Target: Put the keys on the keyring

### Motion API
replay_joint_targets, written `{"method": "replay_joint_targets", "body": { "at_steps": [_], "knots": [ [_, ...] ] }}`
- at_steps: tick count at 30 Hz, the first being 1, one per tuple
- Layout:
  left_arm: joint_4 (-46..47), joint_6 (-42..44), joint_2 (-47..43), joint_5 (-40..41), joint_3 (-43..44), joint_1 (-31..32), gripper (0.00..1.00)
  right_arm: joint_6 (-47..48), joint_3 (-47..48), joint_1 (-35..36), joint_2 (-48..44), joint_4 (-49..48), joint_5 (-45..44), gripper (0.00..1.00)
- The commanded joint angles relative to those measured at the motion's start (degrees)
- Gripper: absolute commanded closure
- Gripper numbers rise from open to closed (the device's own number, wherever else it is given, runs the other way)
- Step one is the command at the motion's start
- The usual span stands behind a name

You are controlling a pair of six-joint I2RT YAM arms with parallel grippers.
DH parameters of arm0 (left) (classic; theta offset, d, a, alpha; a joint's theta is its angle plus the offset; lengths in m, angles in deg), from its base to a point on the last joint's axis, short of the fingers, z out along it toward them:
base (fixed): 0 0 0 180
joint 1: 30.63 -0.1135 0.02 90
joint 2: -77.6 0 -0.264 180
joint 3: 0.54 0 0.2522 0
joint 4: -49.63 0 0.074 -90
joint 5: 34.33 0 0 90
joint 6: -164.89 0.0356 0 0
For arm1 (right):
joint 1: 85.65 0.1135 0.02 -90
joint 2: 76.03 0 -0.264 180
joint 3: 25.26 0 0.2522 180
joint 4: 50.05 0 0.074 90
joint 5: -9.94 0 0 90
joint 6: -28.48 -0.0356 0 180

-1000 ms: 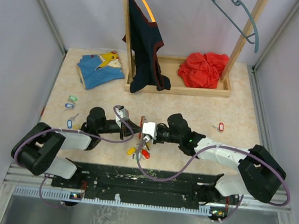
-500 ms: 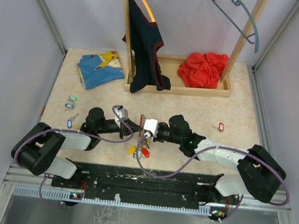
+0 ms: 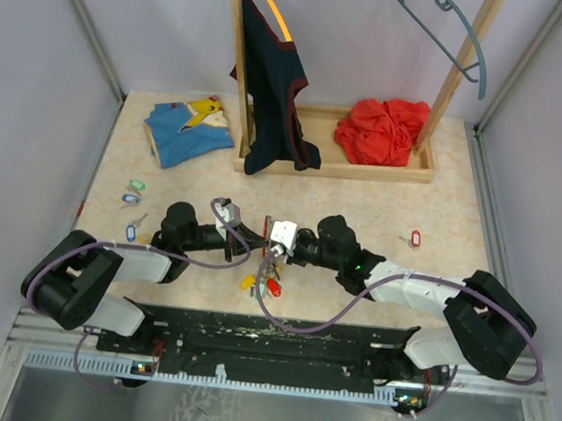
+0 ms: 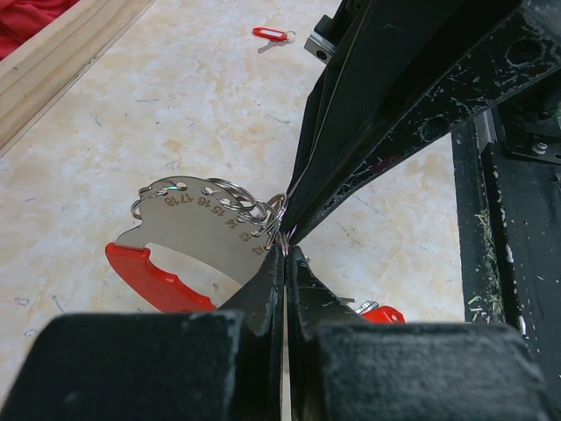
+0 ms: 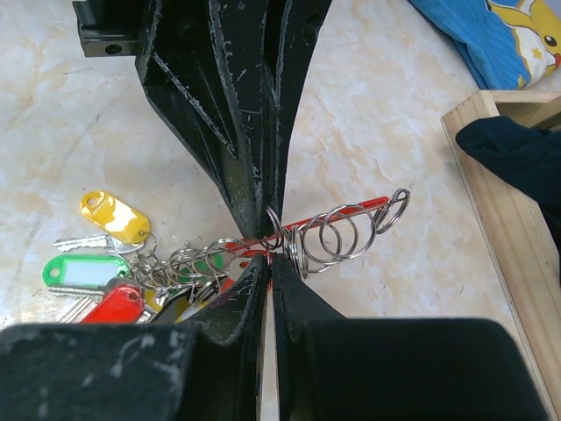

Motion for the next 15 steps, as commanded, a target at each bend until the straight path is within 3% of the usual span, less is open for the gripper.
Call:
{"method": "replay_joint_targets", "body": {
  "at_steps": [1,3,15],
  "knots": [
    [3.9,-0.75,0.17,-1.47,-0.09,0.22,1.0,-1.11,2.06,0.68,0.91,-3.48,1.03,0.96],
    [4.02,-0.75,-0.04,-1.26,-0.18,0.19,1.0,-1.02,2.51,0.69,1.17,-2.55,0.88,1.0],
    [12.12,-6.0,1.01,4.07,-2.34,0.23,1.0,0.89,1.44,1.77,1.61,-2.18,3.25,1.0]
  ]
}}
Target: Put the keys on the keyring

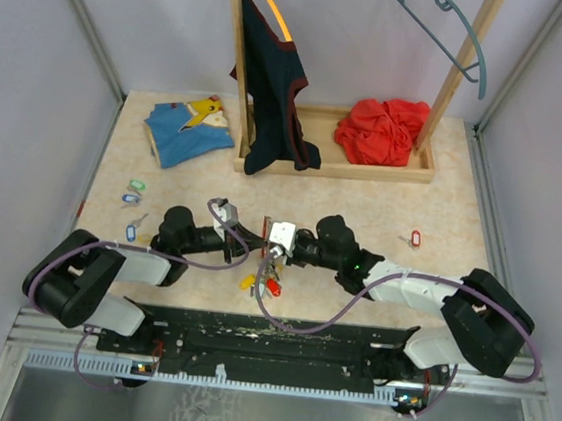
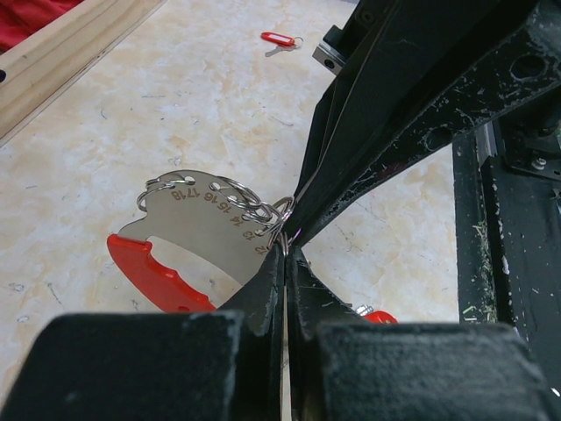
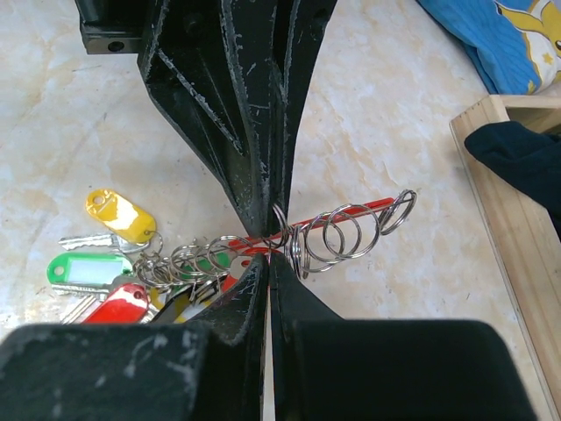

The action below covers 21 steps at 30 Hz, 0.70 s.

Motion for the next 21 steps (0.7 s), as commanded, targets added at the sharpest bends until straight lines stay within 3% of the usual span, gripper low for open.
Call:
{"method": "replay_joint_targets", "body": {
  "at_steps": [1,7,14,21],
  "knots": [
    [9.52,-3.34,0.8,2.69,-1.0,0.23,1.0,1.0,1.59,1.96,1.18,-1.64,1.64,1.0],
    [10.96,-4.09,1.59,4.36,-1.53,0.32,1.0,3.15,2.45,2.32,0.96,0.05,-1.11,1.0],
    [0.51,1.85,-1.8,4.18,-0.5,0.32,0.76,10.19,6.71,2.32,-2.34,9.46,-4.53,1.0],
    [-9.24,7.62,-3.73,-0.87,1.63,0.34,0.57,14.36,10.06,2.33,-3.66,15.43,-4.64,1.0]
  ]
}}
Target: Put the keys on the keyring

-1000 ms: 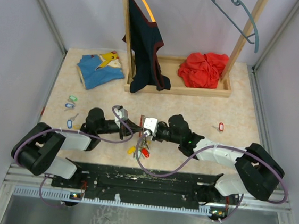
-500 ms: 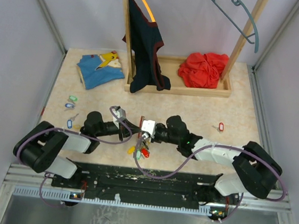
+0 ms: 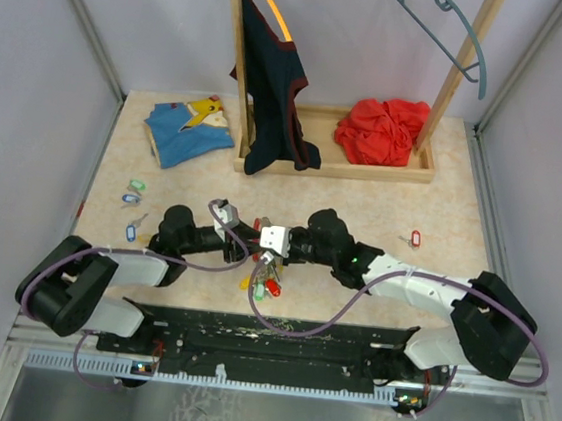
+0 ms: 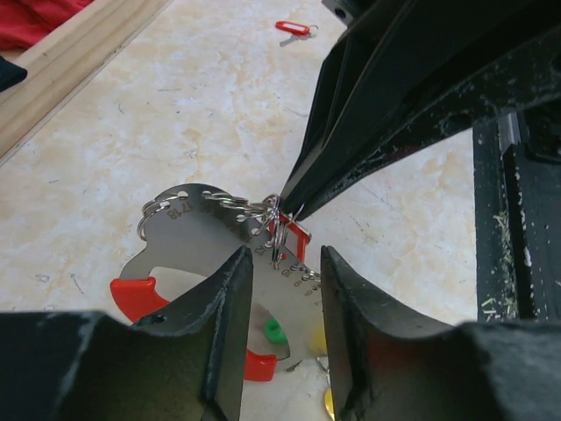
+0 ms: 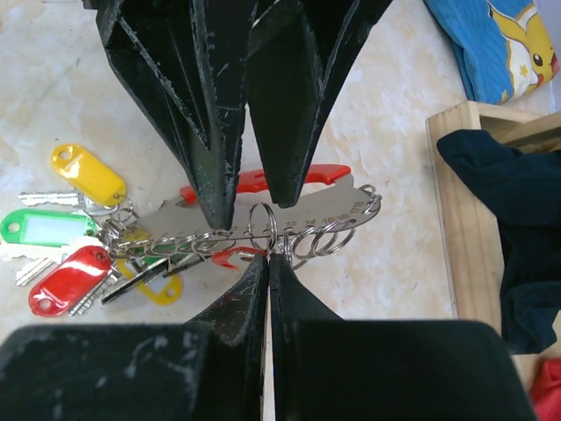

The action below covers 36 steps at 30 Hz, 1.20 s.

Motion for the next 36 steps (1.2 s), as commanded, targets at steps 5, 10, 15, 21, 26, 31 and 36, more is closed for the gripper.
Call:
{"method": "replay_joint_targets", "body": {
  "at_steps": [5,10,15,21,26,31,36],
  "knots": [
    [-8.04,5.22,-0.5,-4.59,3.36,0.21,0.52,4.8,6.13,0.61,-3.28,5.7,1.3,1.0],
    [-8.0,5.34,0.24,-5.48,4.27,0.32,0.52,4.98,6.65,0.61,-2.99,6.39,3.01,1.0],
    [-7.96,5.34,1.34,-6.37,5.32,0.46,0.57,4.97,6.75,0.61,-3.01,6.41,3.42,1.0],
    [-8.05,5.05,3.0,-7.21,6.31,0.89,0.7,4.87,7.15,0.65,-2.75,6.15,4.02,1.0],
    [-8.13,4.99,3.81,-6.95,6.77,1.09,0.96,4.67,7.06,0.61,-3.07,6.61,3.81,1.0],
    [-6.78,4.05,2.69,-5.89,5.72,1.11,1.0,3.8,5.04,0.66,-3.79,6.89,1.41,1.0],
    [0.73,-0.36,2.75,-4.71,3.59,1.0,1.0,2.27,1.87,0.61,-3.85,5.58,0.4,1.0]
  ]
}}
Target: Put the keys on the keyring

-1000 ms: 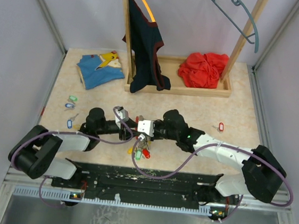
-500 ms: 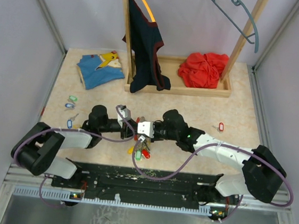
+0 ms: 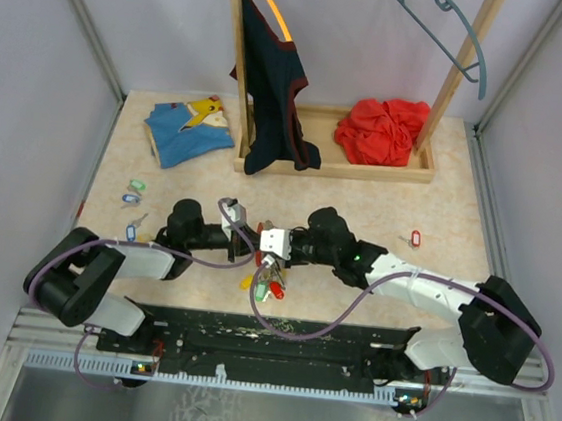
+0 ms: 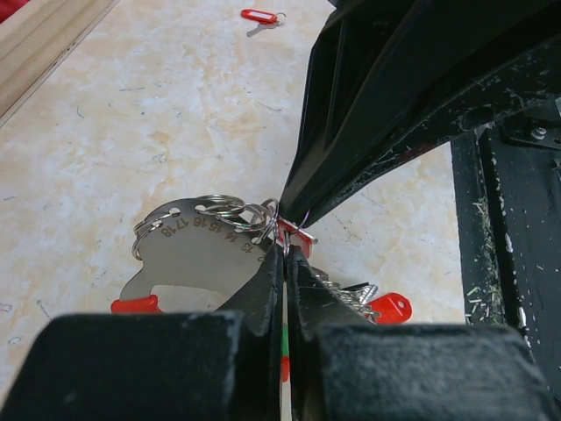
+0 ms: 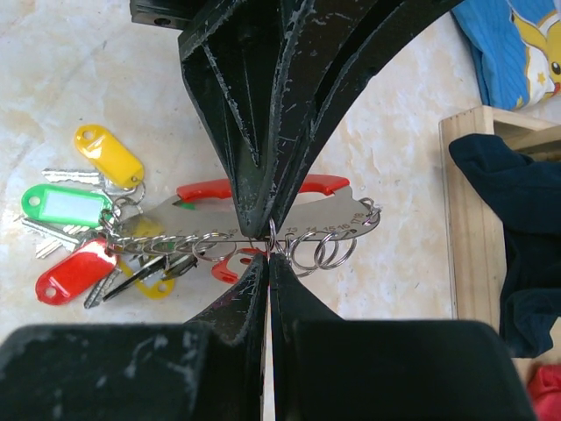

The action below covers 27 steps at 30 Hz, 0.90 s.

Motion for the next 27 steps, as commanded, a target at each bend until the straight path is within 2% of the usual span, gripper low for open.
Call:
{"method": "replay_joint_targets", "body": {
  "at_steps": [1,11,20,26,27],
  "knots": [
    [7.74,-3.78,-0.49,0.61,-1.37,0.06,1.0,-1.91,-1.73,0.59,-2.03,-3.75,-1.0,1.0],
    [12.03,-5.18,-2.12,2.27,-3.4,0.08,1.0,-4.46,-4.52,0.59,2.03,-9.81,1.2,1.0],
    [19.96,-8.39,0.6,2.2,-4.97,0.12,1.0,-6.09,-4.55,1.43,4.77,-17.43,4.51,1.0],
    [15.53,-6.11,-1.67,4.49,-4.85,0.04,1.0,-5.5,-4.37,1.38,2.44,-15.48,-0.02,1.0],
    [14.3,-5.84,-2.19,5.53,-4.77,0.09,0.94,-5.58,-3.94,1.34,2.23,-14.51,-0.91,1.0]
  ]
}}
